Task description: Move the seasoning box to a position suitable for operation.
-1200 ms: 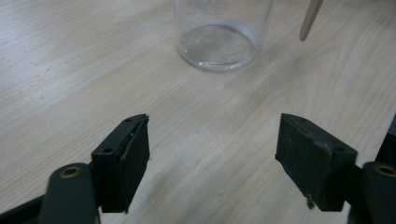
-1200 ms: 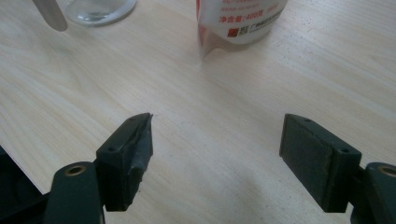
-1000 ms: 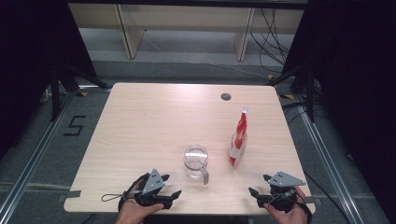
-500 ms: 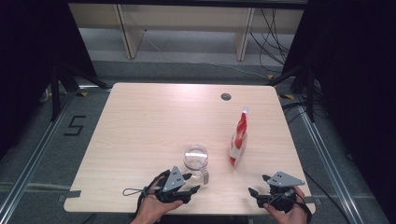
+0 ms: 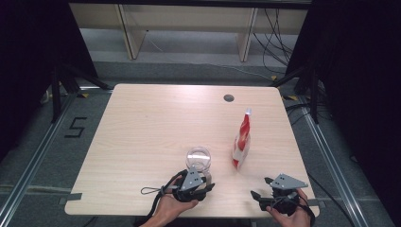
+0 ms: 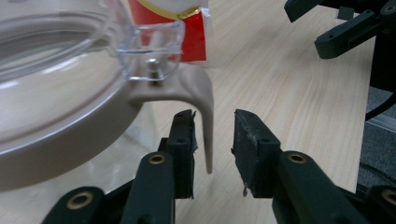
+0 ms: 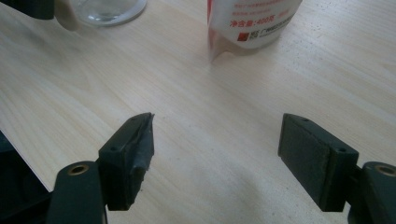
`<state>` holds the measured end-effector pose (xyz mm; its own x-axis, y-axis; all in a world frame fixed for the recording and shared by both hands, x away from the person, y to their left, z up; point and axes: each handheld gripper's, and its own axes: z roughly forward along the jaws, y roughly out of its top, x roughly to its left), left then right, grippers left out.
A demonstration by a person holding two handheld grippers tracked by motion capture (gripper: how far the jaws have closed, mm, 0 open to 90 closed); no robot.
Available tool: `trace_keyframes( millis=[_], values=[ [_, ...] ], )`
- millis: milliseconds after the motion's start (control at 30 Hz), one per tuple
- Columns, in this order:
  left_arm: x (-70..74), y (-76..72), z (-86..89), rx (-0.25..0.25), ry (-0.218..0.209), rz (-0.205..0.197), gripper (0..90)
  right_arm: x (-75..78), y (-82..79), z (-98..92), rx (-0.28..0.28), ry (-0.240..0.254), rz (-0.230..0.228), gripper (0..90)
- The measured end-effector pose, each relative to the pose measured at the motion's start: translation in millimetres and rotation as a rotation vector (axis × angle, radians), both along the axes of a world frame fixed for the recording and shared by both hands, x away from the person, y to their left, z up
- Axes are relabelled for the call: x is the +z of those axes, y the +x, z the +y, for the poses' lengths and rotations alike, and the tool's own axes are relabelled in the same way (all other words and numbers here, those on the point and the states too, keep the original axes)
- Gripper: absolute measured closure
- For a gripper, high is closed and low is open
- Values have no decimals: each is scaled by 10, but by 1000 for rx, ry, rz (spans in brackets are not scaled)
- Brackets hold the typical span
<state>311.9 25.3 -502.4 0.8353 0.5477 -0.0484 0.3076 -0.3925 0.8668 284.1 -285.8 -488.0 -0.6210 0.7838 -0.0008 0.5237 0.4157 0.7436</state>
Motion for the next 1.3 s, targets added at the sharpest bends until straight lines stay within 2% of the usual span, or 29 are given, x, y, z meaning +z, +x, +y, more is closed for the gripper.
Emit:
trace_keyframes(
  millis=[267, 300, 333, 400, 433, 567, 633, 667, 700, 733, 767, 800, 867, 900, 933, 1000, 1033, 1067, 1100, 1167, 1300],
  values=[
    [-11, 55, -10, 0, 11, -5, 831, 0, 4, -1, 5, -4, -8, 277],
    [-5, 68, 2, -14, 18, -9, 831, 0, 4, -1, 5, -4, -8, 277],
    [-10, 60, -2, 0, -1, 12, 835, -1, 5, -3, 6, -8, -11, 278],
    [-15, 68, 3, -8, -8, 11, 839, 0, 4, -3, 5, -6, -10, 279],
    [-4, 66, 13, -3, 10, 10, 841, -1, 4, -5, 6, -8, -10, 279],
    [1, 73, 36, -19, 9, 22, 844, -1, 3, -5, 5, -10, -6, 279],
    [-2, 68, 50, -28, -7, 23, 844, -1, 4, -5, 7, -9, -10, 279],
    [11, 58, 82, -38, -7, 44, 843, 0, 2, -6, 7, -7, -11, 279],
    [11, 58, 82, -38, -7, 44, 842, 0, 2, -6, 7, -7, -11, 279],
    [24, 55, 127, -62, 4, 57, 839, 1, -11, 3, -6, 4, 15, 279],
    [24, 55, 127, -62, 4, 57, 836, 1, -11, 3, -6, 4, 15, 279],
    [38, 42, 174, -67, 14, 62, 833, -6, 11, -14, 10, -11, -12, 279],
    [35, 35, 191, -72, 8, 64, 831, -4, 11, -18, 11, -12, -11, 279],
    [42, 23, 212, -74, 13, 71, 828, -3, 7, -15, 12, -6, 4, 279],
    [47, 26, 239, -78, 27, 59, 825, -2, -9, -5, -7, 1, 7, 279],
    [51, 3, 273, -79, 12, 75, 815, -8, -2, -7, -3, -3, 1, 279],
    [66, 23, 311, -110, 41, 47, 815, -8, -2, -7, -3, -3, 1, 279],
    [63, -2, 333, -85, 38, 62, 811, -7, -3, -7, -3, -4, 4, 279],
    [60, -4, 355, -93, 25, 64, 808, -11, 2, -8, 1, -5, -2, 279],
    [69, -11, 423, -100, 42, 71, 803, -13, 14, -16, 14, -10, -10, 279],
    [79, -45, 536, -105, 45, 72, 789, -10, 10, -14, 11, -5, -1, 279]
  ],
)
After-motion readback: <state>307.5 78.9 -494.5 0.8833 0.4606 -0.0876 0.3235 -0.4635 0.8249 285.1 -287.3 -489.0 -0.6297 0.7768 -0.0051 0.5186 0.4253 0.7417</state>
